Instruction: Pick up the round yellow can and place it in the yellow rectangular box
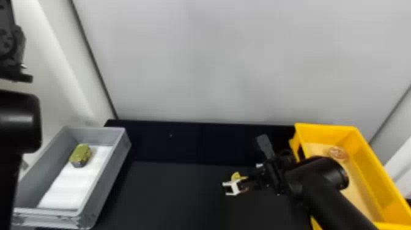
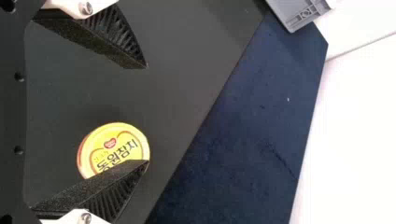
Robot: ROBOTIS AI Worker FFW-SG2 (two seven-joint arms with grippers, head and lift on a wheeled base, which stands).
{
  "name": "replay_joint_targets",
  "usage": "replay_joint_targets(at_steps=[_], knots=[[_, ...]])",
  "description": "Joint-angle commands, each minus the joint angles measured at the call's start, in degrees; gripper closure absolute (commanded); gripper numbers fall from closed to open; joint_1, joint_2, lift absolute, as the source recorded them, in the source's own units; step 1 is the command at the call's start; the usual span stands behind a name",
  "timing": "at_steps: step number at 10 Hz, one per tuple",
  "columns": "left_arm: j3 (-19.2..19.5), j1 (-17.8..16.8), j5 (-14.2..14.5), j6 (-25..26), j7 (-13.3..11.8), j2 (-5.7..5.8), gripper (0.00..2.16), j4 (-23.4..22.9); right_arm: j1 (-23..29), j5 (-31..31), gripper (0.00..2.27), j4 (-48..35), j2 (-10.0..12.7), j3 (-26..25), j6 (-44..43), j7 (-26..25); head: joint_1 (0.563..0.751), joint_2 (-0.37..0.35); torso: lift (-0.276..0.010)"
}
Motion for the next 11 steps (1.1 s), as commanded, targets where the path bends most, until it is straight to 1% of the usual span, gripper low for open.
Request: replay_joint_targets(at_steps=[1,2,7,11], knots=[[0.16,0.00,0.08,0.00,0.00,0.01,0.01,-0.17,0.33,-0.10,0.04,0.09,0.07,0.13,0.42,0.21,0.663,0.054,-0.010],[0.16,0.00,0.08,0.09,0.00,-0.08,0.01,-0.17,0.77,-0.10,0.04,-0.09,-0.02,0.04,0.95,0.39,0.663,0.054,-0.010],[0.51,0.27,0.08,0.44,-0.09,0.01,0.01,-0.43,5.69,1.31,0.04,-7.12,-0.90,-0.22,5.08,3.64,0.663,0.054,-0.010],[0.51,0.18,0.08,0.53,-0.09,0.10,0.01,-0.43,6.48,1.75,0.04,-8.18,-0.90,-0.75,5.17,3.99,0.663,0.054,-0.010]])
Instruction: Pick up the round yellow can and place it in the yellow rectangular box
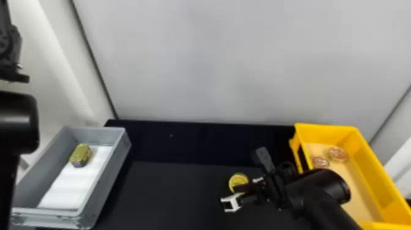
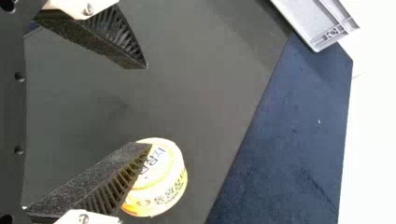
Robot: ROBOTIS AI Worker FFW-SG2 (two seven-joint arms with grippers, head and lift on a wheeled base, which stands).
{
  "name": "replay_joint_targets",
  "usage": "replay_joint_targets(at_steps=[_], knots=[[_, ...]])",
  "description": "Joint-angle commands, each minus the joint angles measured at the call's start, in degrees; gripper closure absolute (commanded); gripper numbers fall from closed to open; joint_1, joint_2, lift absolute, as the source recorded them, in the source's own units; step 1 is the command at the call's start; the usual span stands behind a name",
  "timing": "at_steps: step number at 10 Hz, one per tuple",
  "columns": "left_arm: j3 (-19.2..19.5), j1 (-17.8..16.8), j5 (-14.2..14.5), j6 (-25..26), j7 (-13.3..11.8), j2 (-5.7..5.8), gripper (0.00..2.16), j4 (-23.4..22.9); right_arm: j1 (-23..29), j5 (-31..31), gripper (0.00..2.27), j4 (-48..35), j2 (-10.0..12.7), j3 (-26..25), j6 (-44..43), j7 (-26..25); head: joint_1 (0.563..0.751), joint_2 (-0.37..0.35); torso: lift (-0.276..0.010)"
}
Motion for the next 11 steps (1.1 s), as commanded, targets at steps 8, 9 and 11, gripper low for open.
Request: replay_joint_targets(at_steps=[8,9,11], knots=[[0.27,0.43,0.01,0.03,0.06,0.34,0.01,-0.08,-3.43,0.79,0.04,1.01,-1.19,0.25,-3.88,-1.76,0.663,0.054,-0.010],[0.18,0.34,0.01,0.12,0.06,0.34,0.01,-0.08,-3.61,1.14,0.04,1.01,-1.54,1.57,-4.23,-1.76,0.663,0.054,-0.010],[0.09,0.26,0.01,0.03,0.06,0.34,0.01,-0.08,-3.70,2.37,0.05,0.84,-2.24,2.45,-4.50,-1.76,0.663,0.054,-0.010]])
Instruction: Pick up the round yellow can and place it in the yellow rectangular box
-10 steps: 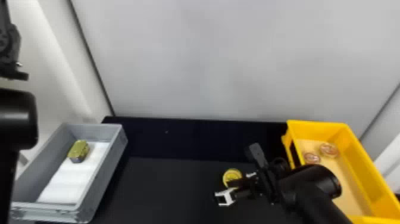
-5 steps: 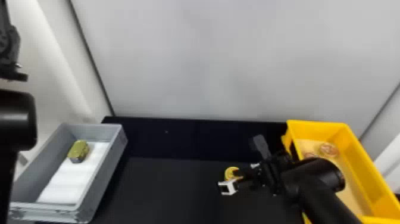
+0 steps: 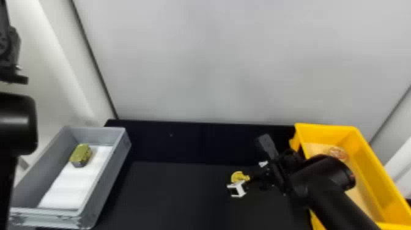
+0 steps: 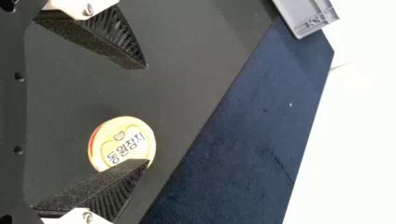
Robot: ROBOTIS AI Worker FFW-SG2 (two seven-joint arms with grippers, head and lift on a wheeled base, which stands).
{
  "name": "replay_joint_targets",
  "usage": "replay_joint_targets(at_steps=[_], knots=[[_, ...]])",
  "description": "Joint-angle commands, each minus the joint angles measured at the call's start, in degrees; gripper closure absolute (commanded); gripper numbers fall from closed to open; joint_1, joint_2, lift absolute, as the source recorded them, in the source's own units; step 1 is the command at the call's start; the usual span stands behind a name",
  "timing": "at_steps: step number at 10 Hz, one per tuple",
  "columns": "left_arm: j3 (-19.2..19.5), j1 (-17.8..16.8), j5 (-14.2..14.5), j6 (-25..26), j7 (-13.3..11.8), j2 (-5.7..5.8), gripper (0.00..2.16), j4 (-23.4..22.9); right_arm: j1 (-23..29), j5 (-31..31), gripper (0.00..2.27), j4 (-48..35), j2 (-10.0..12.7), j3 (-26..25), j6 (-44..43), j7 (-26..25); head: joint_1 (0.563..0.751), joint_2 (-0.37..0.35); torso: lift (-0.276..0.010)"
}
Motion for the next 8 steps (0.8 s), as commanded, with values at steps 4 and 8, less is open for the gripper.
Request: replay_joint_targets(at_steps=[4,8], knots=[[-0.36,-0.39,0.00,-0.05,0.09,-0.27,0.01,0.00,-0.52,2.76,0.05,0.46,-1.71,0.44,0.03,0.01,0.663,0.054,-0.010],[-0.80,-0.92,0.00,-0.31,0.09,-0.54,0.01,0.09,-1.49,3.02,0.07,4.94,-0.74,0.44,-1.37,-0.78,0.663,0.054,-0.010]])
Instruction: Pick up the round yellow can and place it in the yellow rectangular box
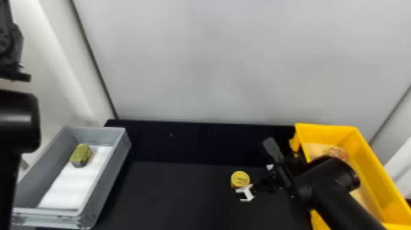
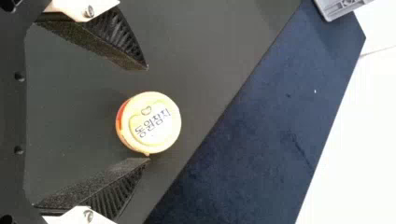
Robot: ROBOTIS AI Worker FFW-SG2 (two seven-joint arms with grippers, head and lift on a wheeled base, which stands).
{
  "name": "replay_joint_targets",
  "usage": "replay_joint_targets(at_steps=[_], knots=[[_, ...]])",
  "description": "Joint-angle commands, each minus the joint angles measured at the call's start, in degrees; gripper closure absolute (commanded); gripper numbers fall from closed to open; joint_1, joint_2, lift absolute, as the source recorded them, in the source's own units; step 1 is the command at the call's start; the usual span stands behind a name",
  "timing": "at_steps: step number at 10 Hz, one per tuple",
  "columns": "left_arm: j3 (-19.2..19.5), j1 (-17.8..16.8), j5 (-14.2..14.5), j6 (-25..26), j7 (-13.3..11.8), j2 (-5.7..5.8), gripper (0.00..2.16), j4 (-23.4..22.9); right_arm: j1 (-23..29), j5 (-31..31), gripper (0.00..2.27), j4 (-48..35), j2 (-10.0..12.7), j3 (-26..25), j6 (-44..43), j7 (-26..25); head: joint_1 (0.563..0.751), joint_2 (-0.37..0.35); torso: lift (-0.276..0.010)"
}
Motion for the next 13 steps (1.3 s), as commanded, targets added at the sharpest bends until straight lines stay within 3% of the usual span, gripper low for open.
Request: replay_joint_targets(at_steps=[1,5,8,13], knots=[[-0.13,-0.18,0.00,-0.29,0.00,-0.17,0.01,0.21,-0.86,0.03,0.07,2.17,0.40,-0.08,-0.86,-0.73,0.663,0.054,-0.010],[0.05,-0.01,0.00,-0.56,-0.08,0.09,0.01,0.21,-1.21,-0.84,0.08,5.60,2.77,-3.60,-6.40,-1.87,0.663,0.054,-0.010],[0.40,0.34,0.00,-0.82,-0.08,0.18,0.01,0.13,-1.12,-2.52,0.10,6.65,3.74,-3.51,-9.13,-3.45,0.663,0.054,-0.010],[0.49,0.70,0.00,-0.91,-0.26,0.09,0.00,0.04,-1.12,-0.05,0.10,6.12,2.86,-0.35,-10.36,-3.89,0.663,0.054,-0.010]])
